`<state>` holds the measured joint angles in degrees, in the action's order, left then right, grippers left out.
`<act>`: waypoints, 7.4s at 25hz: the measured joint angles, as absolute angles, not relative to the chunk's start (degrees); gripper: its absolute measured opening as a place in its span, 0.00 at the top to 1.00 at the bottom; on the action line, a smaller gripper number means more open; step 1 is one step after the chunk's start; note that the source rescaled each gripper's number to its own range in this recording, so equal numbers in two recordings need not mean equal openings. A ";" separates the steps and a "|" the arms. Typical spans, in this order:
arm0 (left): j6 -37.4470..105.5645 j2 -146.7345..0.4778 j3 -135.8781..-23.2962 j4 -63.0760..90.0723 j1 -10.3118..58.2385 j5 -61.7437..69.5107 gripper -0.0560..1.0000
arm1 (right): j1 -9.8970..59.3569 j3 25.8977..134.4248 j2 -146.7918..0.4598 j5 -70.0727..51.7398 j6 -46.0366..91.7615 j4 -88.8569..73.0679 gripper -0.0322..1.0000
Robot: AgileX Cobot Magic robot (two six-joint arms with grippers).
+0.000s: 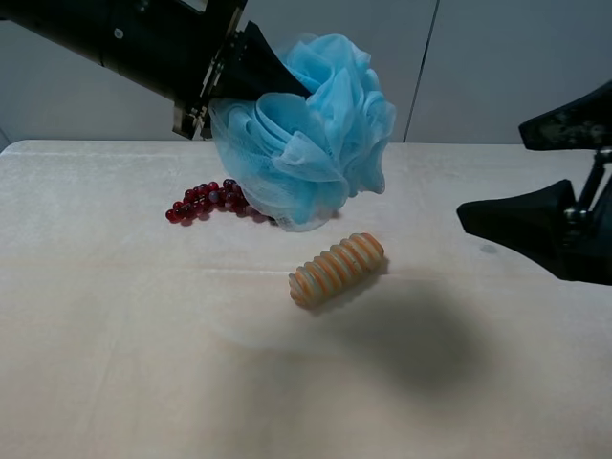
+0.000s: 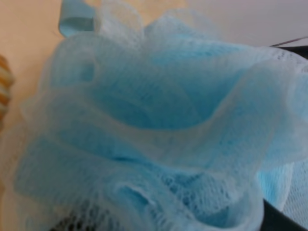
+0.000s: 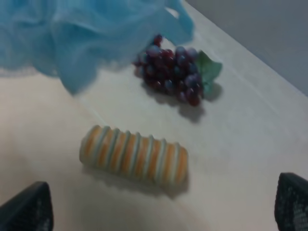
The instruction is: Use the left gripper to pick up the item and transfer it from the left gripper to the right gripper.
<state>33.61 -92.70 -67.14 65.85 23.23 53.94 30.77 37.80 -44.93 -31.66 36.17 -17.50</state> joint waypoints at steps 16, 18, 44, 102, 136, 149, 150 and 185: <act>34.23 -92.70 -67.14 68.54 24.73 53.80 0.92 | 42.46 37.80 -60.63 -6.49 39.24 -17.56 0.00; 34.30 -92.70 -67.14 68.58 24.73 53.75 0.92 | 42.46 37.80 -62.17 -4.32 39.24 -17.56 0.00; 33.91 -92.70 -67.34 69.19 24.46 51.60 0.95 | 42.58 42.24 -68.10 -5.18 39.48 -17.39 0.97; 6.98 -1.13 -33.81 3.85 -1.37 65.62 0.00 | 42.58 42.47 -68.10 -5.46 39.48 -17.39 0.97; 4.21 0.36 -28.47 2.80 -1.37 60.87 0.01 | 3.00 42.49 -76.40 -25.21 22.47 -17.17 0.97; 4.20 0.36 -28.47 2.80 -1.37 60.87 0.01 | 2.26 42.53 -92.70 -24.79 22.29 -17.23 0.97; 4.20 0.36 -28.47 2.80 -1.37 60.87 0.01 | 2.26 42.53 -92.92 -24.68 22.24 -17.23 0.97; 4.20 0.36 -28.47 2.70 -1.37 60.87 0.02 | 2.26 49.83 -46.84 -65.59 7.95 -10.73 0.00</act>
<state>4.20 0.36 -28.47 2.70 -1.37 60.87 2.26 49.83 -46.84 -65.59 7.95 -10.73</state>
